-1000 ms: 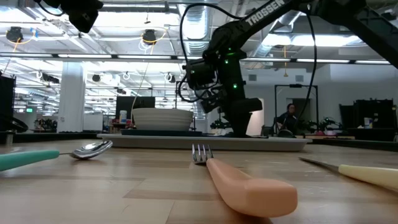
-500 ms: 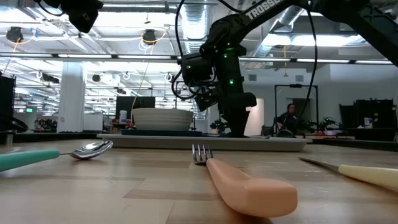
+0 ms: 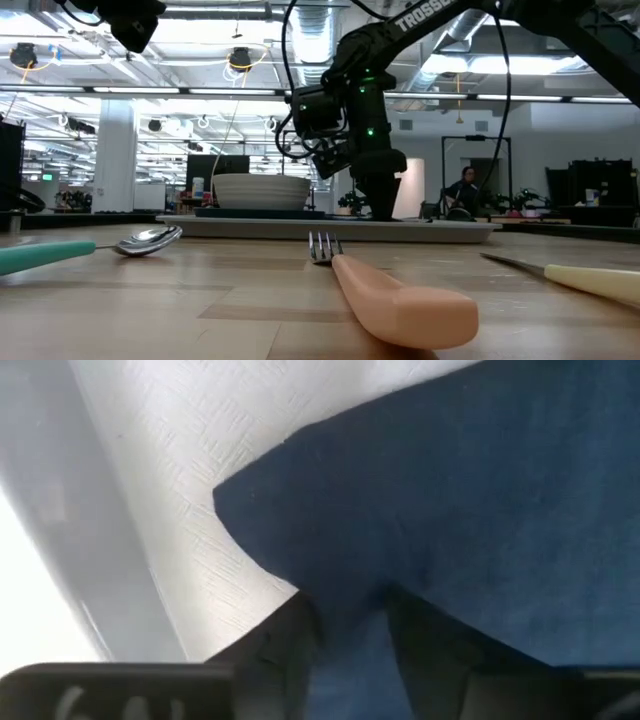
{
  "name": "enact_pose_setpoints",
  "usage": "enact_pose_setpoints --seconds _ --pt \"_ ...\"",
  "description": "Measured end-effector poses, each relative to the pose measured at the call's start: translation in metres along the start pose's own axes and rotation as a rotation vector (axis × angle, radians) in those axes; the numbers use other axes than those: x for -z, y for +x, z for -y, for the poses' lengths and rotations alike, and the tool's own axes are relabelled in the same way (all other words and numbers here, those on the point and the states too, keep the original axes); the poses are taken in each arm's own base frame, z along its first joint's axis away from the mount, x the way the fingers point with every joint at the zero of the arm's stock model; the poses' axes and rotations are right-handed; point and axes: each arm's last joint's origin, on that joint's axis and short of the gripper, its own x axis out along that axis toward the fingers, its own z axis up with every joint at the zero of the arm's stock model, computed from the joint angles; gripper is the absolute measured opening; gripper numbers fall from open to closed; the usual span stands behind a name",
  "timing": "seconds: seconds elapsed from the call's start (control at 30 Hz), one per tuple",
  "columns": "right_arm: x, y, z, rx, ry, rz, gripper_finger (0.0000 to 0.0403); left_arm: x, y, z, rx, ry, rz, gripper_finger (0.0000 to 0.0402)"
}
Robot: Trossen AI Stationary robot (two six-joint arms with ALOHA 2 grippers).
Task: Set up tray
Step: Put the dark blue napkin on the gray serving tray to the right of the black plate
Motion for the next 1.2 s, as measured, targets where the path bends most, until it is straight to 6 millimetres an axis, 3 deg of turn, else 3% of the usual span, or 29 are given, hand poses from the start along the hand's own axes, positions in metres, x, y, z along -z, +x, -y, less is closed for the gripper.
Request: enact_pose_setpoints --seconds 0.33,0.67,0.87,1.2 --pt "-0.003 -0.004 -0.017 0.008 -0.072 -0.002 0.0203 0.000 0.000 0.000 0.000 0.000 0.000 0.0098" --pt "-0.006 -0.039 -0.026 0.098 -0.209 -0.023 0.0233 0.000 0.000 0.000 0.000 0.001 -0.001 0.0098" --pt "-0.005 -0.050 0.004 0.134 -0.234 -0.009 0.0221 0.002 0.000 0.000 -0.003 -0.001 -0.022 0.0098" --pt "0.009 -0.047 0.086 0.131 -0.110 0.054 0.0192 0.002 0.000 0.000 -0.003 -0.001 -0.022 0.0098"
